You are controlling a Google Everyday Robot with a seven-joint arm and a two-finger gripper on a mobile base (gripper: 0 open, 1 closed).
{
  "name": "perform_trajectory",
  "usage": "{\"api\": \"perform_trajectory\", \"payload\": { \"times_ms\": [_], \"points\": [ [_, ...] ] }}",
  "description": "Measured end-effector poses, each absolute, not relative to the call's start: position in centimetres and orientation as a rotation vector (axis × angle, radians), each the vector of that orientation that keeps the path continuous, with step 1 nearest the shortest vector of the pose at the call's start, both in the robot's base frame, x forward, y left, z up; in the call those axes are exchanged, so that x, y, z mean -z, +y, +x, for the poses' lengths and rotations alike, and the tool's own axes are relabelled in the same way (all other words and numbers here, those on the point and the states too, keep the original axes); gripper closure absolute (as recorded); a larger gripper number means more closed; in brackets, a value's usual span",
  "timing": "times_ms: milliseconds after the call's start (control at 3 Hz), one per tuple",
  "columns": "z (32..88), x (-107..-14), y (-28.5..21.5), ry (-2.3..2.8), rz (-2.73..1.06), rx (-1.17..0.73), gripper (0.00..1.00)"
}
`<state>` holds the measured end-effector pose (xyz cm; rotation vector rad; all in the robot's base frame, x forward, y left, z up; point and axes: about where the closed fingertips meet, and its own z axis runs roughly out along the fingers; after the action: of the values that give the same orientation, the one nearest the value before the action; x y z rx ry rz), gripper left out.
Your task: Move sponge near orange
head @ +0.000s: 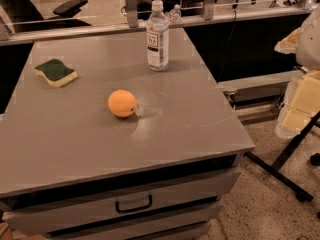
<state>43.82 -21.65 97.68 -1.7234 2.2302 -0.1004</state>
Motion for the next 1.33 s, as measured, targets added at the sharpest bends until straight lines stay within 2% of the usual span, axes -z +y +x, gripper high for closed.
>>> {"api": "perform_trajectory", "payload": {
  "times_ms": [667,1333],
  "points": [
    [44.1,-97.9,-19.8,2.237,-1.72,0.071,0.0],
    [46.7,-97.3,-7.6,2.21,-1.671,-0.222,0.0]
  ]
}}
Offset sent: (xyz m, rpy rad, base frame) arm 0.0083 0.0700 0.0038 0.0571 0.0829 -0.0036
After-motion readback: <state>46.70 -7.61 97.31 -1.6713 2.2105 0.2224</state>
